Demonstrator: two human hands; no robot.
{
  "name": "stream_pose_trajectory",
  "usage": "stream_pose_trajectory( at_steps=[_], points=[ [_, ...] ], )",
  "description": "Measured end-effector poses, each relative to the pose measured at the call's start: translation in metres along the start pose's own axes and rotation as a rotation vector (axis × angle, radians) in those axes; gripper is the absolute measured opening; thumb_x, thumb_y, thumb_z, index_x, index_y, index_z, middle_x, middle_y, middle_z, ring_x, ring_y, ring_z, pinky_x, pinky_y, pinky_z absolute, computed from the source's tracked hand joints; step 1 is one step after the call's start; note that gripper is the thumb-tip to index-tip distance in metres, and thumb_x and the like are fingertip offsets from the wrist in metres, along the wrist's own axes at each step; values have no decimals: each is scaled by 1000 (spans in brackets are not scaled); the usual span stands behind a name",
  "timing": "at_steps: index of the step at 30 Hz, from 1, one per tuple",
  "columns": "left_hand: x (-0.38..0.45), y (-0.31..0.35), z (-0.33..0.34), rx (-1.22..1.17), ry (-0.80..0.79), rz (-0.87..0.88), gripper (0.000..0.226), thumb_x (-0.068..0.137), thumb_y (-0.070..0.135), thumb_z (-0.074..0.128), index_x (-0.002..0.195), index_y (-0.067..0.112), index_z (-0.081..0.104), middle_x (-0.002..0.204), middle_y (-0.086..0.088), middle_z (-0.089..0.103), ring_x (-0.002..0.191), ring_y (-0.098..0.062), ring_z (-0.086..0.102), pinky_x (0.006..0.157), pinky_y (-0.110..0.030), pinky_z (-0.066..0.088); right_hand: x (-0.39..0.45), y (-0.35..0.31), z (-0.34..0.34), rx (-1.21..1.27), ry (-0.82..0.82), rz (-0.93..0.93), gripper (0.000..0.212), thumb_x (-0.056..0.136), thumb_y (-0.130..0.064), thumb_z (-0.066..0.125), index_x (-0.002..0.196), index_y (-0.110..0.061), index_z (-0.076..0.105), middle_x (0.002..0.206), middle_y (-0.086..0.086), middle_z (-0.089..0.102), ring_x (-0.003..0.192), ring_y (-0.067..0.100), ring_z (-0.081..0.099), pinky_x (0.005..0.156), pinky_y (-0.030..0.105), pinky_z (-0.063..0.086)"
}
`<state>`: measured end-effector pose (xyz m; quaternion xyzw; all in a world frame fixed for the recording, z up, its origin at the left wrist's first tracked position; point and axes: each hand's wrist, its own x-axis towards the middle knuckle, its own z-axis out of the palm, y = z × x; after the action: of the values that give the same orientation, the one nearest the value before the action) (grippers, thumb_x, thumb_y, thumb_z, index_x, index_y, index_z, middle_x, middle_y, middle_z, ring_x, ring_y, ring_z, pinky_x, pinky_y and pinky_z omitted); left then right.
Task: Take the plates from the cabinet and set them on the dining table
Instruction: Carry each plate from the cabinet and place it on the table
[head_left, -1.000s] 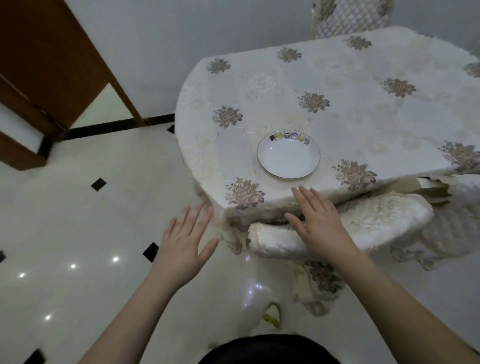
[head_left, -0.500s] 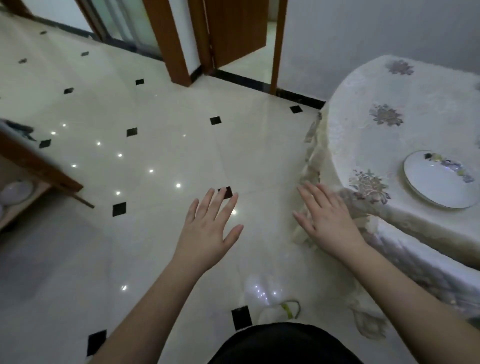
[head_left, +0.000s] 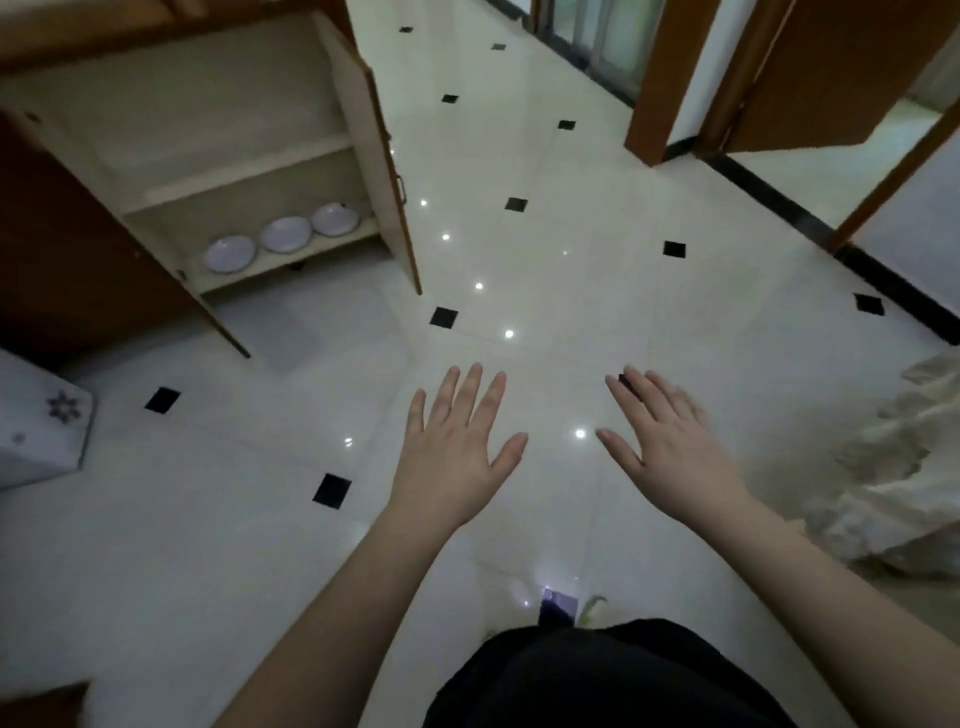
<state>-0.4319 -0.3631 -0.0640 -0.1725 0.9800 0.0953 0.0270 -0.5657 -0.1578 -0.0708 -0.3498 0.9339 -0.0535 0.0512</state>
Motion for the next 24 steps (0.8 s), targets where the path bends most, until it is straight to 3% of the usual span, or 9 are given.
stream_pose_trajectory(
  at_steps=[4, 9, 19, 24],
  points=[
    [-16, -45, -7, -14, 37, -160, 72, 87, 66, 1, 152, 37, -5, 163, 6, -3, 149, -16, -9, 120, -47, -1, 40, -53, 10, -31, -40, -183, 64, 93, -51, 21, 146, -19, 37, 151, 7, 39, 139, 29, 34, 114, 42, 23],
    [-1, -95, -19, -23, 24, -307, 64, 94, 64, 9, 151, 39, -8, 163, 6, -7, 148, -17, -12, 118, -49, -5, 96, -99, 12, -47, -51, -340, 63, 94, -49, 21, 148, -20, 34, 153, 6, 36, 141, 29, 31, 114, 43, 23],
    [93, -149, -45, 46, 2, -451, 75, 82, 69, -13, 150, 38, -9, 163, 5, -5, 149, -18, -11, 119, -51, -5, 235, -137, 1, 17, -49, -473, 63, 94, -49, 21, 147, -19, 34, 153, 7, 35, 142, 29, 30, 114, 44, 25],
    [132, -175, -60, 41, 7, -495, 73, 83, 68, -9, 150, 38, -10, 163, 5, -5, 148, -18, -12, 119, -51, -5, 296, -150, -13, 8, -49, -524, 61, 93, -45, 22, 147, -19, 35, 153, 7, 36, 141, 30, 32, 113, 45, 26]
  ],
)
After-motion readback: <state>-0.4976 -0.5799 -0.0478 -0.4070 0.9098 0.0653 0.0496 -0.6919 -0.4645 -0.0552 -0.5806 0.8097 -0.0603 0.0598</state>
